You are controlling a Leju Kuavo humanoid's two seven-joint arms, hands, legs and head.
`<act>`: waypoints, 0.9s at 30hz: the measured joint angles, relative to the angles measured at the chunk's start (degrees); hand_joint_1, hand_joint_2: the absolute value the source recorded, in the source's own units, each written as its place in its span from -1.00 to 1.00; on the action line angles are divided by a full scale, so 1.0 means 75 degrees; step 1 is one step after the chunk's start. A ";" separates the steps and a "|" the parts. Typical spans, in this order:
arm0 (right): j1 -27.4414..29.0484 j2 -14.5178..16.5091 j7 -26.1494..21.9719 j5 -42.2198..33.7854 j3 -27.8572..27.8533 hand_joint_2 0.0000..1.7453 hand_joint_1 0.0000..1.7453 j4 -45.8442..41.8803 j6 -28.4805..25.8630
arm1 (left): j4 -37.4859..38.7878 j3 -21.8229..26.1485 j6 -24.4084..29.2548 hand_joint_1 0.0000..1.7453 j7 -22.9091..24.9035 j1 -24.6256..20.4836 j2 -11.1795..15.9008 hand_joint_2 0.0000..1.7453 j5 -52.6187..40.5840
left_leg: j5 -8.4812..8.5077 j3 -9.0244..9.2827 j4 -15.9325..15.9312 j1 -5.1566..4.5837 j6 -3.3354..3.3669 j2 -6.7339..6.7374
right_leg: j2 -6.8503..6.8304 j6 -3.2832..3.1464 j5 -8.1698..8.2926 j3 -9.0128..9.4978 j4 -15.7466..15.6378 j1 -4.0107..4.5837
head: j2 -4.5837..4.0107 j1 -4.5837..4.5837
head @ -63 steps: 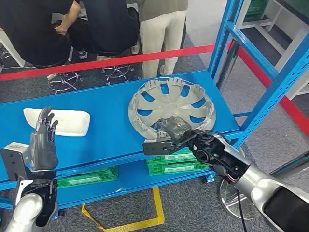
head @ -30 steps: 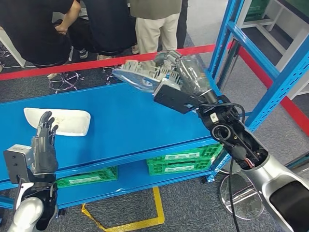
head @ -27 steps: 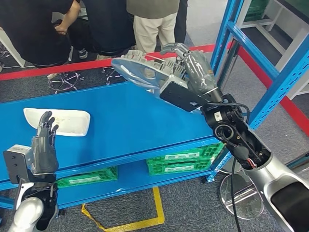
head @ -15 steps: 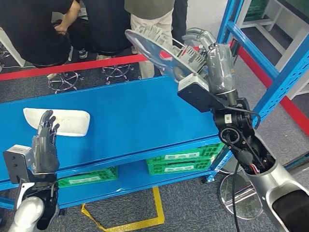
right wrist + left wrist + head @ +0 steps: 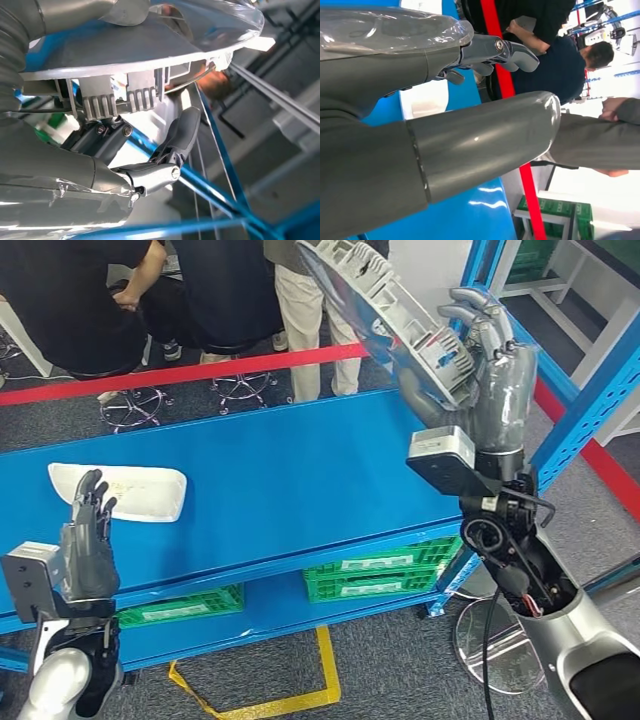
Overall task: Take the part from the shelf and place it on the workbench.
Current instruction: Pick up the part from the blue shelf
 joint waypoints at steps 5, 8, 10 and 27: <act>0.0225 0.0010 -0.0213 0.0531 -0.0043 1.00 1.00 -0.0326 -0.0273 | 0.0001 -0.0020 0.0062 -1.00 -0.0168 -0.0016 -0.0011 1.00 -0.0015 | -0.0001 -0.0001 0.0000 0.0000 0.0001 0.0001 | 0.0000 0.0000 -0.0001 -0.0001 0.0000 0.0000 | 0.0000 0.0000; 0.0311 0.0017 -0.0228 0.0692 -0.0044 1.00 1.00 -0.0486 -0.0297 | 0.0003 -0.0058 0.0109 -1.00 -0.0268 -0.0031 -0.0020 1.00 -0.0112 | -0.0001 -0.0001 0.0000 0.0000 0.0001 0.0001 | 0.0001 0.0000 -0.0001 -0.0002 0.0000 0.0000 | 0.0000 -0.0002; 0.0377 0.0017 -0.0199 0.0754 -0.0044 1.00 1.00 -0.0579 -0.0253 | 0.0003 -0.0081 0.0158 -1.00 -0.0383 -0.0036 -0.0042 1.00 -0.0240 | -0.0001 -0.0001 0.0000 0.0000 0.0001 0.0000 | 0.0000 0.0000 -0.0001 -0.0002 0.0000 0.0000 | 0.0000 -0.0004; 0.0593 0.0023 -0.0115 0.0664 -0.0041 1.00 1.00 -0.0884 0.0016 | 0.0003 -0.0098 0.0259 -1.00 -0.0539 -0.0037 -0.0117 1.00 -0.0323 | -0.0001 -0.0004 -0.0001 0.0000 0.0001 0.0000 | 0.0000 0.0000 -0.0001 -0.0003 0.0000 0.0000 | 0.0000 -0.0006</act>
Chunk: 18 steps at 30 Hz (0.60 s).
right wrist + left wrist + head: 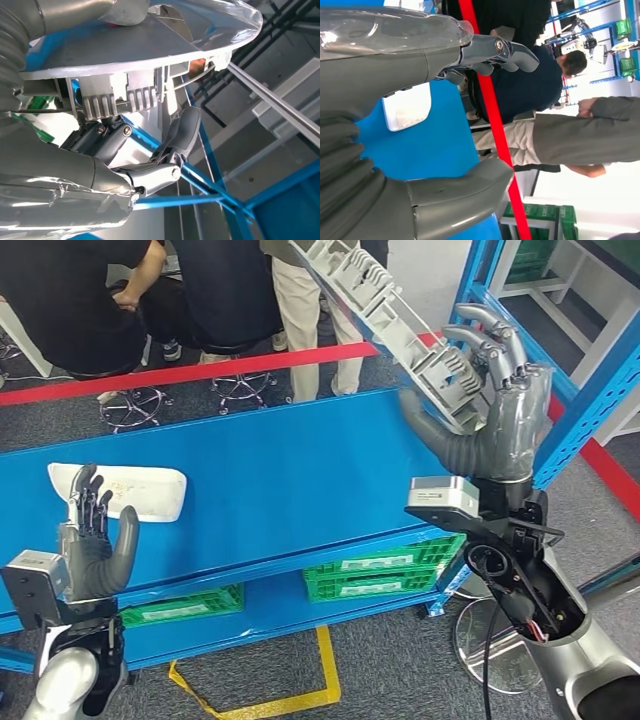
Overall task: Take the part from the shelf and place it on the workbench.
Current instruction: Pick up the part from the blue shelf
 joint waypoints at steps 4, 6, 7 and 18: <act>0.0023 0.0029 0.0028 -0.0204 0.0022 1.00 1.00 0.0000 0.0200 | -0.0001 0.0000 0.0061 -1.00 0.0063 0.0003 -0.0018 1.00 0.0017 | 0.0000 0.0000 0.0000 0.0000 0.0000 0.0000 | 0.0000 0.0000 0.0000 0.0000 0.0000 0.0000 | 0.0000 0.0002; 0.0025 0.0047 0.0059 -0.0369 0.0039 1.00 1.00 0.0000 0.0362 | -0.0003 0.0000 0.0074 -1.00 0.0094 0.0009 -0.0019 1.00 0.0017 | 0.0000 -0.0001 0.0000 0.0000 0.0000 0.0000 | 0.0000 0.0000 0.0000 0.0000 0.0000 0.0000 | 0.0000 0.0000; 0.0028 0.0054 0.0075 -0.0425 0.0047 1.00 1.00 0.0000 0.0445 | -0.0003 0.0000 0.0079 -1.00 0.0100 0.0013 -0.0019 1.00 0.0017 | 0.0000 -0.0001 0.0000 0.0000 0.0000 0.0000 | -0.0001 0.0000 0.0000 0.0000 0.0000 0.0000 | 0.0000 -0.0001; 0.0048 0.0111 0.0081 -0.0713 0.0095 1.00 1.00 0.0000 0.0679 | -0.0004 -0.0004 0.0104 -1.00 0.0106 0.0028 -0.0018 1.00 0.0003 | 0.0000 -0.0005 0.0000 0.0000 0.0000 -0.0002 | -0.0003 0.0001 -0.0002 -0.0002 0.0000 0.0000 | 0.0000 0.0004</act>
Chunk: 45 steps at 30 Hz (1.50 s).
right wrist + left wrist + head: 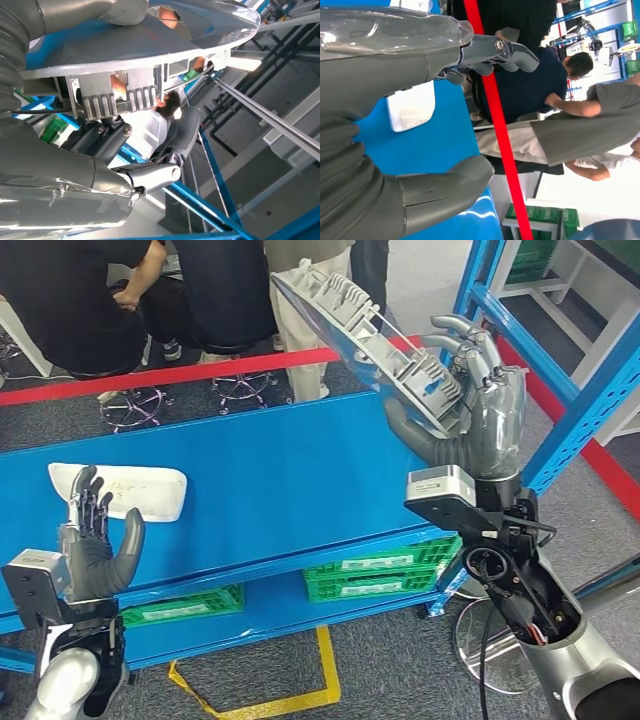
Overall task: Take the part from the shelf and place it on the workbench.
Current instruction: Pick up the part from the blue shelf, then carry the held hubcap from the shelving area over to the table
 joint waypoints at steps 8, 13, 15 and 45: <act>0.0022 0.0075 -0.0096 0.0079 0.0151 1.00 1.00 0.0001 0.0136 | -0.0277 -0.0007 0.0128 -1.00 0.0016 0.0098 0.0010 1.00 -0.0112 | 0.0000 -0.0005 0.0001 0.0001 0.0000 -0.0006 | -0.0005 -0.0003 -0.0005 -0.0002 0.0002 0.0001 | 0.0000 -0.0007; 0.0030 0.0082 -0.0096 0.0130 0.0192 1.00 1.00 0.0003 0.0128 | -0.0405 -0.0007 0.0141 -1.00 0.0044 0.0130 0.0014 1.00 -0.0138 | 0.0000 -0.0010 0.0004 0.0001 0.0000 -0.0010 | -0.0007 -0.0002 -0.0007 -0.0007 0.0005 0.0001 | 0.0000 -0.0004; 0.0033 0.0082 -0.0095 0.0109 0.0212 1.00 1.00 0.0003 0.0129 | -0.0437 -0.0007 0.0132 -1.00 0.0047 0.0135 0.0014 1.00 -0.0138 | 0.0000 -0.0013 0.0007 0.0001 0.0000 -0.0010 | -0.0007 -0.0002 -0.0007 -0.0010 0.0005 0.0001 | 0.0000 -0.0002; 0.0046 0.0082 0.0017 0.0066 0.0291 1.00 1.00 0.0006 0.0066 | -0.0447 -0.0007 -0.0130 -1.00 -0.0031 0.0108 0.0014 1.00 -0.0122 | -0.0032 -0.0156 0.0159 -0.0001 0.0018 -0.0014 | -0.0009 0.0009 -0.0026 -0.0134 0.0115 -0.0002 | 0.0000 0.0001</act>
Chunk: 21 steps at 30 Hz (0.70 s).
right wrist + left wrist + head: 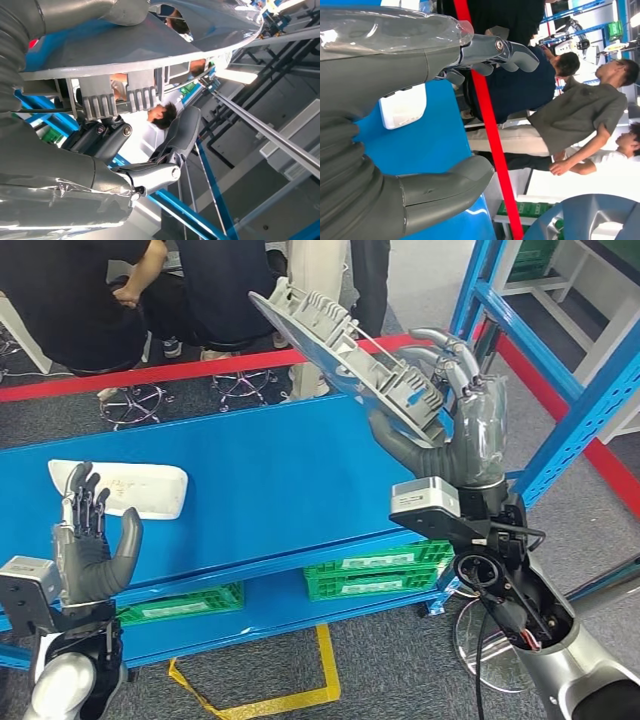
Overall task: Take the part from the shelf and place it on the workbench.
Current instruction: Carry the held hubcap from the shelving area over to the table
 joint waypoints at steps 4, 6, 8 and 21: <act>0.0013 0.0000 0.0005 0.0036 0.0000 1.00 1.00 0.0000 -0.0033 | 0.0000 0.0000 -0.0007 -1.00 -0.0010 -0.0002 -0.0003 1.00 0.0000 | -0.0037 -0.0017 0.0065 -0.0003 0.0033 0.0000 | 0.0000 0.0027 -0.0020 -0.0002 0.0030 -0.0003 | 0.0000 -0.0012; 0.0017 0.0000 0.0013 0.0045 0.0000 1.00 1.00 0.0000 -0.0033 | 0.0000 0.0000 -0.0029 -1.00 -0.0017 -0.0002 -0.0003 1.00 0.0000 | -0.0056 -0.0030 0.0101 -0.0004 0.0054 0.0000 | -0.0001 0.0043 -0.0031 -0.0003 0.0045 -0.0003 | 0.0000 -0.0016; 0.0021 0.0000 0.0020 0.0055 0.0000 1.00 1.00 0.0000 -0.0033 | 0.0000 0.0000 -0.0057 -1.00 -0.0027 -0.0002 -0.0003 1.00 0.0000 | -0.0077 -0.0047 0.0140 -0.0005 0.0082 0.0000 | -0.0002 0.0064 -0.0042 -0.0003 0.0054 -0.0004 | 0.0000 -0.0019; 0.0073 0.0000 0.0001 0.0039 -0.0013 1.00 1.00 -0.0002 -0.0021 | -0.0018 -0.0003 -0.0071 -1.00 -0.0053 0.0018 -0.0056 1.00 0.0000 | -0.0175 0.0240 0.0006 0.0132 0.0147 -0.0179 | -0.0038 0.0338 -0.0336 -0.0924 0.1669 -0.0142 | 0.0000 0.0245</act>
